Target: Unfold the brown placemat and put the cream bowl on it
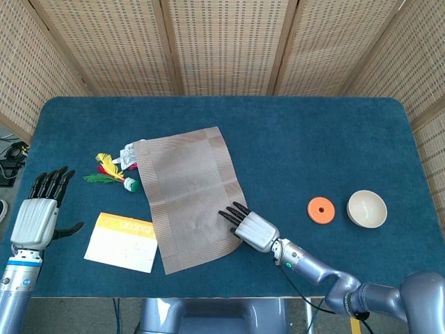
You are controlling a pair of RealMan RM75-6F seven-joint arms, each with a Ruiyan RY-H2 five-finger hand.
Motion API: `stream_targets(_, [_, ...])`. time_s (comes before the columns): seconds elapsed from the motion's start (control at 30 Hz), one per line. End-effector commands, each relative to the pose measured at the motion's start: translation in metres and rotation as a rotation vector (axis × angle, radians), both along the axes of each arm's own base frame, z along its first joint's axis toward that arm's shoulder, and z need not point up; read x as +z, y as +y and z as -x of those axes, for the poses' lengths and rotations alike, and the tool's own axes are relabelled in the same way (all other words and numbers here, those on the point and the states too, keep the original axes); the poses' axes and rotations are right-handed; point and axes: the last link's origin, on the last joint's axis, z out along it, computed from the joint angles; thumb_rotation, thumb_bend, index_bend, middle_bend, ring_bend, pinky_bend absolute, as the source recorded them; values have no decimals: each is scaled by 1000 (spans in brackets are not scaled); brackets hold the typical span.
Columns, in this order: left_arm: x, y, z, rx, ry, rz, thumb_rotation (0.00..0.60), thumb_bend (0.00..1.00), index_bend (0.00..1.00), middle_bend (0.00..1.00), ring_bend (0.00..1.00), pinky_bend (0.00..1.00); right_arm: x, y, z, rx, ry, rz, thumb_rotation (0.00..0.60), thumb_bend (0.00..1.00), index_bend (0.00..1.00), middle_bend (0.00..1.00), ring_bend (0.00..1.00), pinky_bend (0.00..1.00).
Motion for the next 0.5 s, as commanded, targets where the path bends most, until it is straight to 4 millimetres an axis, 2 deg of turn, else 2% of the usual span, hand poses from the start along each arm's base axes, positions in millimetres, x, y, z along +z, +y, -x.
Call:
stream_targets(0.03, [0,0,0,0,0,2,600,0,0,0,0,0,1,3,1,15,-15,-5,600,690,695,0,0,0])
stream_targets(0.27, [0,1,1,3,-2,1,600,0,0,0,0,0,17,18,14,106,-6,-17,600,689,736,4,0,0])
stream_targets(0.37, [1,1,1,8,-3,2,600,0,0,0,0,0,40,26,27,191,17,8,600,688,738,10,0,0])
stream_targets(0.5, [1,3,2,13,-9,6,600,0,0,0,0,0,71,17,39,320,112,91,600,685,741,23,0,0])
